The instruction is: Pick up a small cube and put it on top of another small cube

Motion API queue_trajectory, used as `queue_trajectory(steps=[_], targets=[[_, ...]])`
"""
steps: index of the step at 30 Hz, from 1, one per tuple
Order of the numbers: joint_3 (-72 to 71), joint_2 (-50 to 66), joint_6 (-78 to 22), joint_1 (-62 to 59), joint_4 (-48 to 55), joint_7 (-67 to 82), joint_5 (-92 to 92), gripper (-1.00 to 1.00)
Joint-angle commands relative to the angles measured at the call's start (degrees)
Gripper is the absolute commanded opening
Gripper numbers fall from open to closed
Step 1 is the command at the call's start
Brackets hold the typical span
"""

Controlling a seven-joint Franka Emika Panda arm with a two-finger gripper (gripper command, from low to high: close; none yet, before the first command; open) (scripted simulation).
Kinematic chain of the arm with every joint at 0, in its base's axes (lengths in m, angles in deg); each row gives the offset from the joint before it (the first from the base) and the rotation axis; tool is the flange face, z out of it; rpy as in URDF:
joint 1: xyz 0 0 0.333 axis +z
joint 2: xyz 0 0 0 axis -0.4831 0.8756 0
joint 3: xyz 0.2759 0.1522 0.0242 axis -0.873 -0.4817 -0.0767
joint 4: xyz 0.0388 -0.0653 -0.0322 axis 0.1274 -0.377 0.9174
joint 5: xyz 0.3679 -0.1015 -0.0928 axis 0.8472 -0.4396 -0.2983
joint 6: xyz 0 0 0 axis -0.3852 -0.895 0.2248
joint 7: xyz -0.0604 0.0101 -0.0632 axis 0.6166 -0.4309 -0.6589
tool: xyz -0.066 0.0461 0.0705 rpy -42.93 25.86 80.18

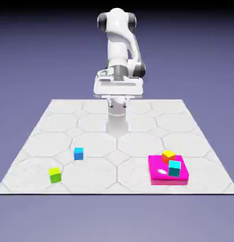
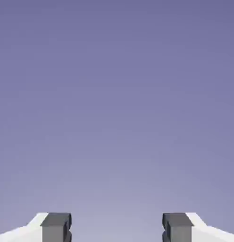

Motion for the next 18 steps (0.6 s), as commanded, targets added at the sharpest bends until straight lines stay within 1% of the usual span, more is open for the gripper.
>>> queue_trajectory(steps=[1, 18], targets=[[-0.3, 1.29, -1.47, -0.6, 0.37, 0.13, -2.5, 0.0], [-5.35, 23.12, -26.46, -10.71, 6.61, 2.38, -44.86, 0.0]])
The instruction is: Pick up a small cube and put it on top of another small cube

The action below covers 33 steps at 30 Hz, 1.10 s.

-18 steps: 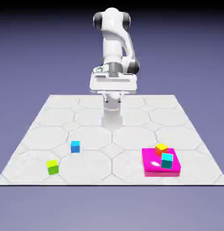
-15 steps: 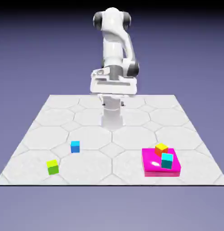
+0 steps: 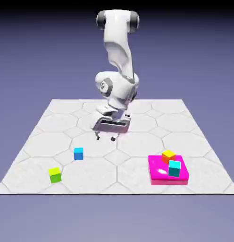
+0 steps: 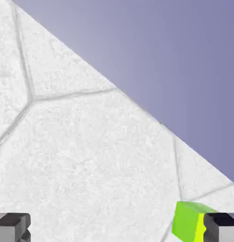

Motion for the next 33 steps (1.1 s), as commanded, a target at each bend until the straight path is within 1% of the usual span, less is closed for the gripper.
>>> queue_trajectory(steps=[1, 33], targets=[[-0.3, 1.29, -1.47, -0.6, 0.37, 0.13, -2.49, 0.0], [-9.76, 42.15, -48.24, -19.54, 12.06, 4.34, -81.79, 0.0]])
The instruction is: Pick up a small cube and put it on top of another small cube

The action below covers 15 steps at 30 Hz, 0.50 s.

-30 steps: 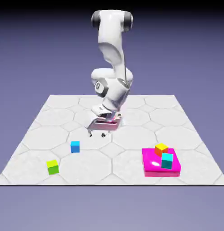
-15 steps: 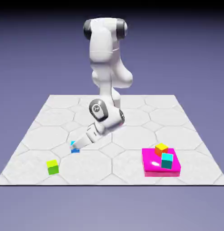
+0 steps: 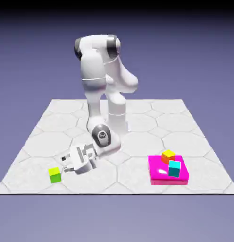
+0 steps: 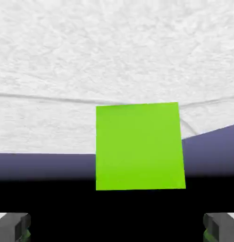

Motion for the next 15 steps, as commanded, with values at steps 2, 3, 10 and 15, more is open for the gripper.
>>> queue_trajectory(steps=[2, 3, 10, 15], targets=[[0.15, 1.93, 0.19, -1.44, 2.07, 0.44, -1.79, 0.0], [0.3, 3.85, 0.38, -2.87, 4.15, 0.87, -3.59, 0.0], [0.11, 1.42, 0.14, -1.06, 1.53, 0.32, -1.32, -1.0], [-6.57, -1.41, -4.39, 5.48, 3.99, 1.76, 5.88, -1.0]])
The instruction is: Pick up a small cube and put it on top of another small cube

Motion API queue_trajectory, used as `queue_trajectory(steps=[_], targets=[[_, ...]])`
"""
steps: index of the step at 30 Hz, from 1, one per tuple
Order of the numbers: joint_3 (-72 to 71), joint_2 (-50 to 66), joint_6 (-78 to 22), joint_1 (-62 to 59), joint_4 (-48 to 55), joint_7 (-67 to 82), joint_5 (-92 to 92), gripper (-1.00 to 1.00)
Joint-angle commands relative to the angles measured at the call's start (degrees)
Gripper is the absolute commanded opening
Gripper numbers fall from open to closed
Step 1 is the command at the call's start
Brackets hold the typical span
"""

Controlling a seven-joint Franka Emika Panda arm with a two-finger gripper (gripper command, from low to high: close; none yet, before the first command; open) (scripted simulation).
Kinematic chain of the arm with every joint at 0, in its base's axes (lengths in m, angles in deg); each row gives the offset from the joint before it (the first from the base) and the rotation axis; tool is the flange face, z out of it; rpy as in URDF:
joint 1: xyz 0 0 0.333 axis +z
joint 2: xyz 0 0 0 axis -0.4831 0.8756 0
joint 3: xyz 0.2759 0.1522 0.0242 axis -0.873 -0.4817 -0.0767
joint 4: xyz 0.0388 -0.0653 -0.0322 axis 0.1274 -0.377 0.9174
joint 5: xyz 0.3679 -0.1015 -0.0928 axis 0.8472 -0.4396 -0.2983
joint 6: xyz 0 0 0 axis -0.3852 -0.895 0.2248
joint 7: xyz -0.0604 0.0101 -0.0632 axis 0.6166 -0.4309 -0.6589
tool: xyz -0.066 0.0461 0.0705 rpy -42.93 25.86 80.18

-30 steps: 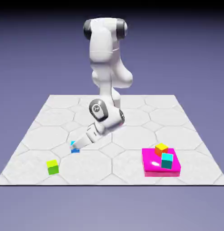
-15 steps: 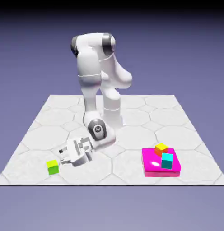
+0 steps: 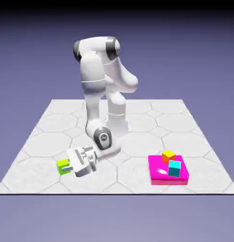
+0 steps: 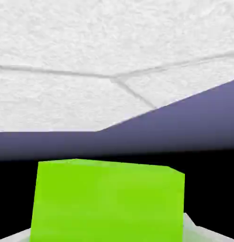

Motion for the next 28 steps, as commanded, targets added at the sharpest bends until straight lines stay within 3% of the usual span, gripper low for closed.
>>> queue_trajectory(steps=[1, 16, 20, 24, 25, 28], targets=[[-2.08, 0.02, -1.21, 1.32, 0.73, 0.8, 1.11, -1.0], [-33.13, 0.94, -19.26, 20.39, 10.93, 13.31, 18.71, -1.0], [-40.26, 9.23, -20.54, 17.52, 4.06, 20.64, 11.85, -1.0], [-34.22, 12.04, -16.99, 16.48, 6.66, 20.93, 5.11, -1.0], [-34.22, 12.04, -16.99, 16.48, 6.66, 20.93, 5.11, 1.0], [-38.37, 10.11, -19.43, 17.19, 4.87, 20.73, 9.74, 1.0]])
